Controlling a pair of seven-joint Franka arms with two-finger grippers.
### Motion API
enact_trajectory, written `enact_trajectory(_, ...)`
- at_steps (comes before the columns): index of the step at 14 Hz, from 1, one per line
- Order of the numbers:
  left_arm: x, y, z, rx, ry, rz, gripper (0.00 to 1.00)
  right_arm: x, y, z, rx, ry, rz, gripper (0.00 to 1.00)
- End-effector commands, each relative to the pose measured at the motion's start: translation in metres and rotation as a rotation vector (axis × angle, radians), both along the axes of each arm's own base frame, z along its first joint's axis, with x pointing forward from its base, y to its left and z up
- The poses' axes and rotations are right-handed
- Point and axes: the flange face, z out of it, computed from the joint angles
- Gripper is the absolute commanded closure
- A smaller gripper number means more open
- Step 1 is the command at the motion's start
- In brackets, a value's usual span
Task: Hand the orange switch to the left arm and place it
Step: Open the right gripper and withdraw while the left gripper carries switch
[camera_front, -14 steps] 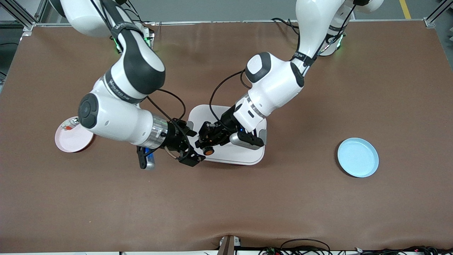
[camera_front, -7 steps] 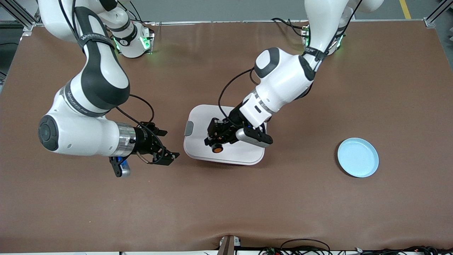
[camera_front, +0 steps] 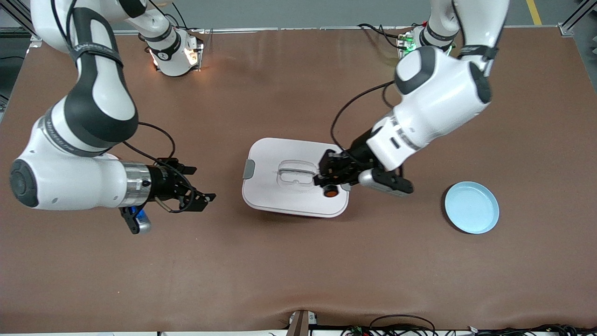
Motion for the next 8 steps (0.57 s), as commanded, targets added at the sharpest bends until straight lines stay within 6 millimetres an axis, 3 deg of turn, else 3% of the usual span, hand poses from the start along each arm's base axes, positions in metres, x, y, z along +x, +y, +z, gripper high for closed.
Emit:
enact_trajectory(1, -0.011, 0.034, 0.022, 0.064, 0.026, -0.023, 1.00, -0.004, -0.026, 0.014, 0.011, -0.005, 0.064, 0.00)
enact_trajectory(8, -0.030, 0.120, 0.057, 0.390, 0.084, -0.075, 1.00, -0.017, -0.103, 0.035, -0.033, -0.041, 0.295, 0.00)
